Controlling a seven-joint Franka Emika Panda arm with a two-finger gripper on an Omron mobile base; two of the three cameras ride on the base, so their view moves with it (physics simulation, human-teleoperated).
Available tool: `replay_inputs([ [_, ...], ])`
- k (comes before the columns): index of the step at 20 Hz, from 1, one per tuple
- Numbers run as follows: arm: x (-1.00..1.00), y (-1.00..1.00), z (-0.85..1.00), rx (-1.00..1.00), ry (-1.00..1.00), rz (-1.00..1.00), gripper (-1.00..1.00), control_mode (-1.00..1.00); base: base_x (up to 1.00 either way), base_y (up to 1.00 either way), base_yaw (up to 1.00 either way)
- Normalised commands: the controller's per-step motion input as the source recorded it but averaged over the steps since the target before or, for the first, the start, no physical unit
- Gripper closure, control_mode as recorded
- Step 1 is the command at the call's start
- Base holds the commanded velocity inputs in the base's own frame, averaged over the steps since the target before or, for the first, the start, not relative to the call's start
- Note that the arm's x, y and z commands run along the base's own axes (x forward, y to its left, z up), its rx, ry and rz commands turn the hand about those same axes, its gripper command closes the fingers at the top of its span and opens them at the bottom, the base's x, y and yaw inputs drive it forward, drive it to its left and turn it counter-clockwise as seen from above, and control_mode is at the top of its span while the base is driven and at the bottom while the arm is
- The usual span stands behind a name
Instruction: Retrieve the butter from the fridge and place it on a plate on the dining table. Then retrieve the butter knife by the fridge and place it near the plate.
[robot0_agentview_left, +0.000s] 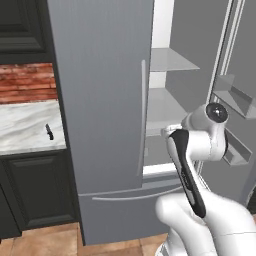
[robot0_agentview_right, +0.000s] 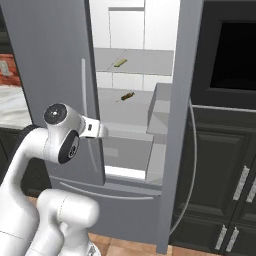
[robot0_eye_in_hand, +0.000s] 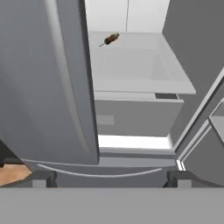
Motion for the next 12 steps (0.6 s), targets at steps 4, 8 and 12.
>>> replay_inputs([
  [4,0.23,0.41,0.36,0.0,0.0,-0.11,-1.0,-1.0,0.0,0.0,0.0],
  [8,0.48,0.22,-0.03,0.02,0.0,-0.03,-1.0,-1.0,0.0,0.0,0.0],
  [12,0.54,0.2,0.07,0.14,-0.03,0.03,-1.0,-1.0,0.0,0.0,0.0],
])
